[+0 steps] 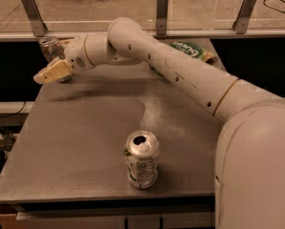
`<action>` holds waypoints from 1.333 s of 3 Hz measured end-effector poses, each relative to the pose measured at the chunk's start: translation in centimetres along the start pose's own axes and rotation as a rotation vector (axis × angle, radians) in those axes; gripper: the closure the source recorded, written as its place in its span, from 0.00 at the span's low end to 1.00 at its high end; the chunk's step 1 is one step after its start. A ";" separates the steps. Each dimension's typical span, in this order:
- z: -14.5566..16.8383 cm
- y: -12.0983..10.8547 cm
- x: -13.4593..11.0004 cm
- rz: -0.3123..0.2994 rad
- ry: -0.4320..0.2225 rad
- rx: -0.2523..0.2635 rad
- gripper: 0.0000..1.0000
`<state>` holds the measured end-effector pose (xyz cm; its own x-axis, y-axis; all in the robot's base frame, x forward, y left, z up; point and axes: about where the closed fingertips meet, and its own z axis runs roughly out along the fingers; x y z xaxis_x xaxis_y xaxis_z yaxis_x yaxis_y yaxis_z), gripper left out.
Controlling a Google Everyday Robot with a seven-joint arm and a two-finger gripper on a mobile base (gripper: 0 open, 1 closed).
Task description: Pick redbull can
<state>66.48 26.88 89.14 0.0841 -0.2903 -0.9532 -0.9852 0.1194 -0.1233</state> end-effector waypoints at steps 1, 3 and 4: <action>0.8 0.2 0.0 0.006 -0.014 -0.010 0.41; -1.5 -0.5 0.3 0.003 -0.011 0.022 0.87; -5.7 -1.5 -0.4 -0.022 -0.022 0.054 1.00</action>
Offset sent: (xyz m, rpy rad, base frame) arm 0.0034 -0.0078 -0.0025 0.0199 0.0041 -0.0069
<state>67.03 21.42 91.23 0.1091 -0.2725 -0.9559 -0.9735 0.1649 -0.1582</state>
